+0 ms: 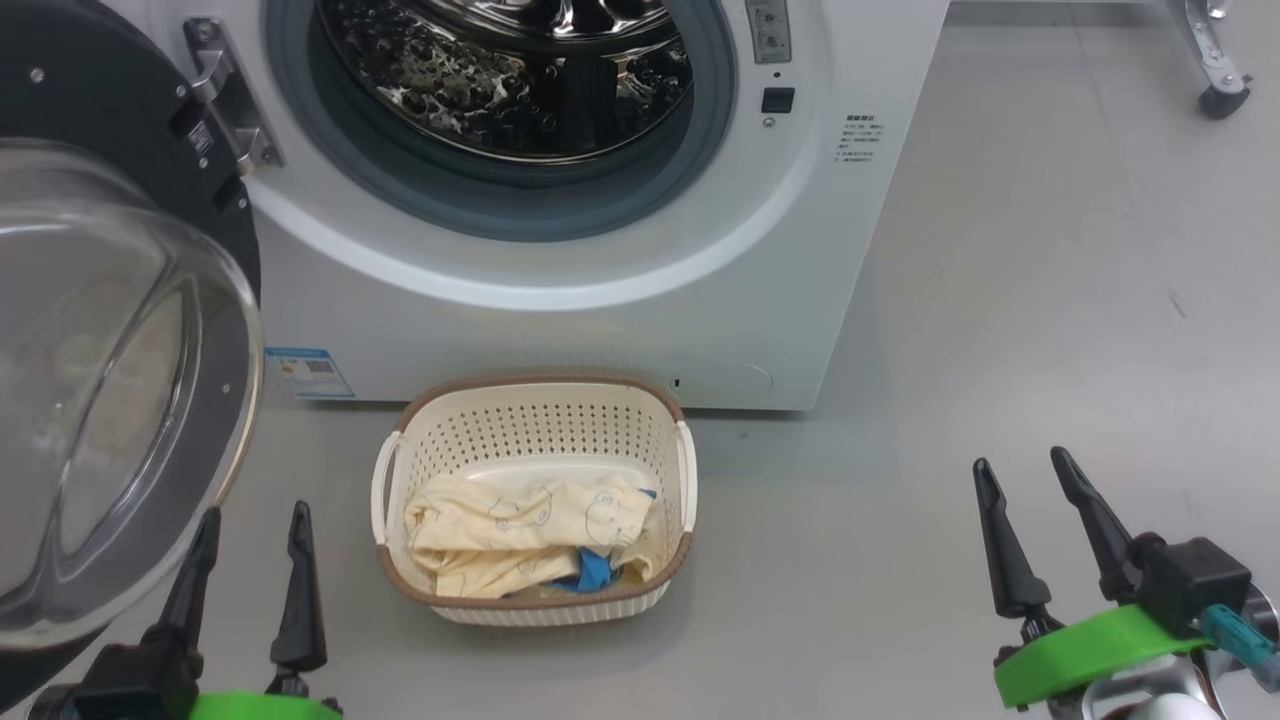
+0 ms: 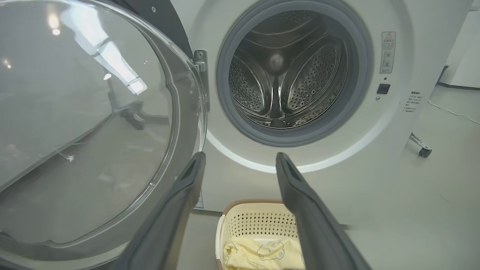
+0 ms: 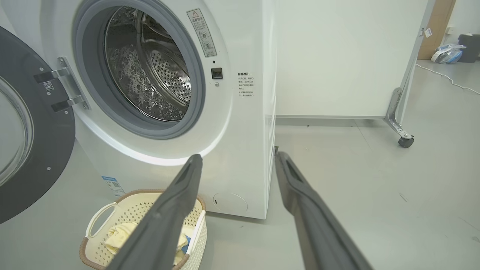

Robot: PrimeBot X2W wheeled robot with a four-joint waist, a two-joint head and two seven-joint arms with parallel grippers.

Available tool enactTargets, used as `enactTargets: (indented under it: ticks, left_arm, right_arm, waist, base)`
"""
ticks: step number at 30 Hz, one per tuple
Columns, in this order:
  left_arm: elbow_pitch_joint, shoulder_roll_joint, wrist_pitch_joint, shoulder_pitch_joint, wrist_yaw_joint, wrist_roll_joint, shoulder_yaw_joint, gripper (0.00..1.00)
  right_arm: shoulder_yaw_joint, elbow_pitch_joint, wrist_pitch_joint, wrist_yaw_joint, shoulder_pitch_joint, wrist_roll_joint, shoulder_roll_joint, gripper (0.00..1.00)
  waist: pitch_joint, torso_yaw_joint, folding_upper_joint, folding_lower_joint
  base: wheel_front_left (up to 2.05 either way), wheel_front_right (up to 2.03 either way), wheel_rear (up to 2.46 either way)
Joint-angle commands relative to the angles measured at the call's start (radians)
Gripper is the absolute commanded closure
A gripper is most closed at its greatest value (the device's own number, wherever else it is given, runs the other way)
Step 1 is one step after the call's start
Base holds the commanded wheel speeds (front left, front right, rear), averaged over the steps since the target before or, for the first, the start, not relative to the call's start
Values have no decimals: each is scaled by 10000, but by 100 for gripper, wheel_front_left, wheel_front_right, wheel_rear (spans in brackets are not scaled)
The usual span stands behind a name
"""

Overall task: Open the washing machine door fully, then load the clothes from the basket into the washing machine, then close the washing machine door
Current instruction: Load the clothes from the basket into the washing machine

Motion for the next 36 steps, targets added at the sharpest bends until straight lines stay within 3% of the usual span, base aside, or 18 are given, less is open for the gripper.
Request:
enactTargets:
  ticks: [1,10,22,36]
  left_arm:
    - [-263,220,-47,-591,90,-34,421,0]
    - [-278,140,-206,-604,193,-46,543,0]
    - [-22,-75,-291,-787,-89,-243,358,0]
    - [589,-15,-33,-2668,-386,-160,27,0]
  right_arm:
    - [168,-314,-128,35,-388,-29,-161,0]
    - [99,-367,-124,35,-442,-20,-204,0]
    - [112,-346,-143,35,-611,22,-226,0]
    - [152,-555,-175,35,-1093,63,-186,0]
  waist:
    - [37,21,-1,0]
    - [171,58,-1,0]
    - [401,-9,-1,0]
    - [1437,-215,-1,0]
  base:
    - [216,-143,-73]
    - [126,-100,-25]
    - [9,-9,0]
    - [0,0,0]
